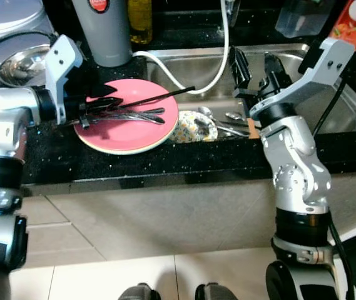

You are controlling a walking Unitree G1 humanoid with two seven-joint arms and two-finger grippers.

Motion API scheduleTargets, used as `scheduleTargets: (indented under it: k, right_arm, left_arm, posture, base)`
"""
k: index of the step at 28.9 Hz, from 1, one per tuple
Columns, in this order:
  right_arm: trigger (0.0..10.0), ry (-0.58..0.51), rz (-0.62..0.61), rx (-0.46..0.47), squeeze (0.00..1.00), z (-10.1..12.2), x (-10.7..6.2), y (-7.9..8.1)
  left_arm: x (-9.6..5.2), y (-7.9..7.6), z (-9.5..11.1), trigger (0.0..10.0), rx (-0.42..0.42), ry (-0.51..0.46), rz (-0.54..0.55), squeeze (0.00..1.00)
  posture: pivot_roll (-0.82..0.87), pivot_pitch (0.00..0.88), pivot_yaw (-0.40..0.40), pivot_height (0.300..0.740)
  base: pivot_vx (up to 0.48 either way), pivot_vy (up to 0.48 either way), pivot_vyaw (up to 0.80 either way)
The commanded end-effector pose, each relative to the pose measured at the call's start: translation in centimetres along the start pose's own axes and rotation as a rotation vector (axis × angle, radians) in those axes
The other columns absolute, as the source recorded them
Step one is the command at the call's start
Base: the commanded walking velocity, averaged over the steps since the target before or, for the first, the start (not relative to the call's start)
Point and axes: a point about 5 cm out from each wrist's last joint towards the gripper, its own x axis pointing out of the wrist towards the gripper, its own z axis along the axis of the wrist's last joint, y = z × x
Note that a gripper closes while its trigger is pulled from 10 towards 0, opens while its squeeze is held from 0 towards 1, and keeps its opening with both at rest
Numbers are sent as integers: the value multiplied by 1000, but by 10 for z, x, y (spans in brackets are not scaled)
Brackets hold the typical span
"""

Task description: Kitchen organization

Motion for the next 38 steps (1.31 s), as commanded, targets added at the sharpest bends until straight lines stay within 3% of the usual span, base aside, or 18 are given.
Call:
scheduleTargets:
  k: [1, 2, 3, 6, 17, 19, 20, 22, 23, 24, 25, 26, 28, 30, 31, 32, 33, 38]
  right_arm:
    - [10000, 8, -3, 11, 0, -4, -1, -1]
    - [10000, 9, -2, 12, 0, -4, -1, -1]
    - [10000, 9, 0, 13, 0, -5, -1, -1]
    - [10000, 8, 4, 17, 0, -5, 0, 0]
    - [10000, 8, 17, 20, 0, -5, 4, 1]
    - [10000, 8, 18, 21, 0, -5, 4, 1]
    - [10000, 7, 17, 21, 0, -5, 4, 1]
    - [10000, 6, 16, 21, 0, -5, 4, 1]
    - [10000, 5, 14, 21, 0, -5, 4, 1]
    - [10000, 5, 12, 21, 0, -5, 4, 1]
    - [10000, 4, 10, 21, 0, -5, 3, 0]
    - [10000, 4, 10, 21, 0, -5, 3, 0]
    - [10000, 2, 7, 18, 0, -4, 3, -1]
    - [10000, 2, 6, 18, 0, -4, 3, -1]
    - [10000, 1, 6, 17, 0, -4, 3, -1]
    - [10000, 1, 6, 17, 0, -4, 3, -1]
    - [10000, 0, 7, 17, 0, -4, 3, -1]
    - [10000, -1, 9, 16, 0, -4, 4, -1]
  left_arm:
    - [2, -9, -3, 10000, 42, 56, 14, 1000]
    - [3, -14, -8, 10000, 83, 94, 26, 1000]
    - [6, -15, -15, 10000, 136, 166, 80, 0]
    - [8, -19, -37, 10000, 335, 375, 174, 0]
    - [3, -22, -41, 10000, 462, 506, 153, 0]
    - [3, -21, -40, 9294, 489, 514, 148, 0]
    - [4, -21, -40, 5059, 498, 518, 150, 0]
    - [4, -21, -41, 4549, 510, 525, 153, 0]
    - [3, -21, -42, 1255, 523, 541, 152, 0]
    - [2, -21, -42, 1255, 533, 552, 152, 0]
    - [1, -20, -44, 0, 545, 573, 154, 0]
    - [1, -20, -44, 0, 545, 573, 154, 0]
    - [-3, -17, -50, 4196, 574, 630, 170, 0]
    - [-4, -16, -51, 4196, 576, 638, 175, 0]
    - [-5, -15, -52, 6549, 585, 648, 184, 0]
    - [-5, -15, -52, 6549, 585, 648, 184, 0]
    - [-6, -12, -53, 10000, 604, 667, 196, 0]
    - [-8, -9, -55, 10000, 627, 687, 217, 0]
  posture:
    - [54, 108, 12, 740]
    - [54, 108, 12, 740]
    - [54, 107, 12, 740]
    - [54, 107, 12, 740]
    - [62, 99, -5, 740]
    - [62, 99, -5, 740]
    - [62, 99, 1, 740]
    - [62, 99, 1, 740]
    - [62, 99, 1, 740]
    - [62, 99, 1, 740]
    - [58, 101, 5, 740]
    - [58, 101, 5, 740]
    - [57, 100, 4, 740]
    - [57, 100, 4, 740]
    - [57, 99, 3, 740]
    - [57, 99, 3, 740]
    - [57, 98, 2, 740]
    - [60, 96, -2, 740]
  base:
    - [0, 0, 0]
    - [0, 0, 0]
    - [0, 0, 0]
    - [0, 0, 0]
    - [0, 0, 0]
    - [0, 0, 0]
    - [0, 0, 0]
    - [0, 0, 0]
    - [0, 0, 0]
    - [0, 0, 0]
    - [0, 0, 0]
    - [0, 0, 0]
    - [0, 0, 0]
    - [0, 0, 0]
    - [0, 0, 0]
    - [0, 0, 0]
    - [0, 0, 0]
    - [0, 0, 0]
